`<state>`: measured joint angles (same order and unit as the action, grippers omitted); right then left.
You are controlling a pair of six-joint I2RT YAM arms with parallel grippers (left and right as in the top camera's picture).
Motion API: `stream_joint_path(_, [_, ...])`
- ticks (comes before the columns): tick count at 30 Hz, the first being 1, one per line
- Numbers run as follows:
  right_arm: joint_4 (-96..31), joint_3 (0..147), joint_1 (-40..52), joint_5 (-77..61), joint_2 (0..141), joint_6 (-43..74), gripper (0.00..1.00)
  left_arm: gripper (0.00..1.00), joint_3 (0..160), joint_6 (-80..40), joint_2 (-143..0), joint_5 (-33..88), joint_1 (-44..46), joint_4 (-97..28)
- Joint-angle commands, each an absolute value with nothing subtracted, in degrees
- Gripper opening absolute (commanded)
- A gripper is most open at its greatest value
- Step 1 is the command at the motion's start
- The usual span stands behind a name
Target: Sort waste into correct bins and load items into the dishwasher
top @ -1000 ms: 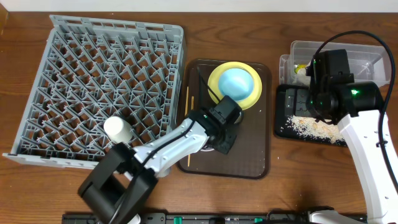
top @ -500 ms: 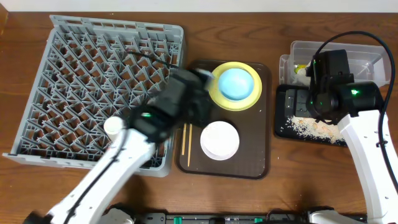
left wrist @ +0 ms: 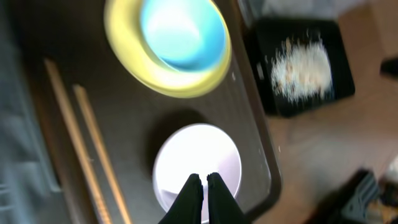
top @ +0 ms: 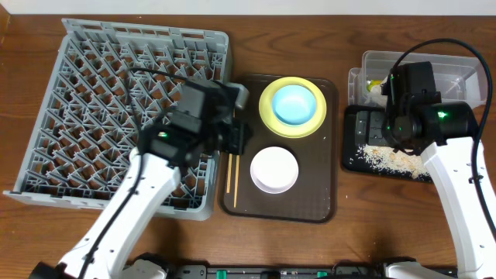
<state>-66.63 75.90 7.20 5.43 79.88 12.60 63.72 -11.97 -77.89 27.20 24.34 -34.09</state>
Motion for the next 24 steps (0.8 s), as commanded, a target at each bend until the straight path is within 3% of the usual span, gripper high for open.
stream_joint_path(1, [-67.0,76.0,6.8,6.2,79.8,12.8,0.94,0.06,64.0,-11.7,-80.7,22.7,30.4,-34.5])
stream_joint_path(12, [-70.0,76.0,6.0,11.8,79.8,12.6,0.94,0.07,64.0,-11.7,-93.5,9.3,49.1,-30.7])
stream_joint_path(16, [-70.1,76.0,5.9,11.8,79.8,12.6,0.94,0.28,64.0,-11.7,-98.2,9.3,52.2,-27.4])
stream_joint_path(19, [-70.1,76.0,5.9,11.7,79.8,12.6,0.95,0.30,64.0,-11.7,-101.2,9.2,53.1,-26.0])
stream_joint_path(21, [-70.1,76.0,5.9,11.7,79.8,12.6,0.95,0.36,64.0,-11.7,-102.7,8.0,53.1,-25.9])
stream_joint_path(24, [-70.1,76.0,5.9,11.7,79.8,12.6,0.95,0.36,64.0,-11.7,-104.4,4.8,53.1,-26.0])
